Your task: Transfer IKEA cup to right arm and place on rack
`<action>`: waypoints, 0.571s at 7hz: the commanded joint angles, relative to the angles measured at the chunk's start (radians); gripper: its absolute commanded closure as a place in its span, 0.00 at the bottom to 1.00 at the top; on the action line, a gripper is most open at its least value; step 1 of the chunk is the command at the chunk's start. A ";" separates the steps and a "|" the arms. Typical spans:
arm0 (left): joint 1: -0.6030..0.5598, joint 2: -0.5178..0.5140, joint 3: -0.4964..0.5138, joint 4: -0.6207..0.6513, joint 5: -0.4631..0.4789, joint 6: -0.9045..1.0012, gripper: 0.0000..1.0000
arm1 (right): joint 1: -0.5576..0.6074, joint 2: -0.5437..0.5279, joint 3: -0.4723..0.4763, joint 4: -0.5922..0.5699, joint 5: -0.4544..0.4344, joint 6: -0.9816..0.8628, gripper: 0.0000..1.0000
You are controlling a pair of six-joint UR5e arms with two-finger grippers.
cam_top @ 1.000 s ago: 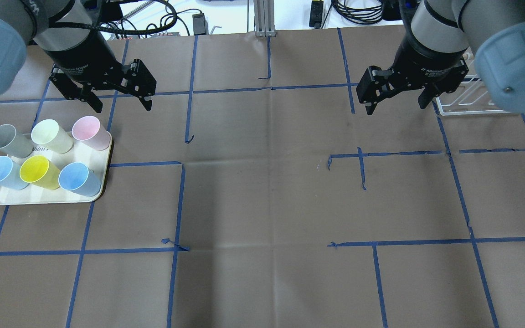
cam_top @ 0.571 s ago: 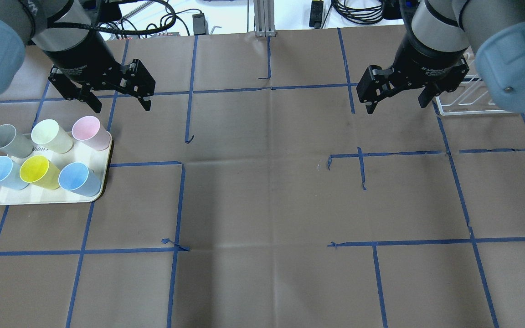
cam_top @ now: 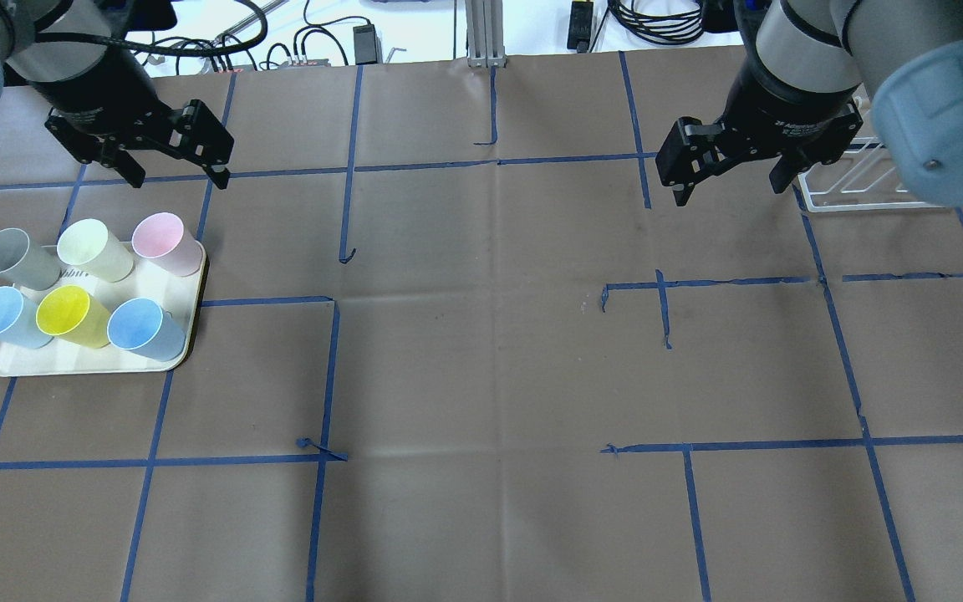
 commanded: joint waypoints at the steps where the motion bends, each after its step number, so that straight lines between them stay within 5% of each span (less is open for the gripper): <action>1: 0.111 -0.029 -0.003 0.029 0.001 0.142 0.01 | 0.000 0.000 0.002 0.007 0.001 0.001 0.00; 4: 0.198 -0.147 0.021 0.119 0.001 0.197 0.01 | 0.000 0.001 0.004 0.005 -0.001 0.001 0.00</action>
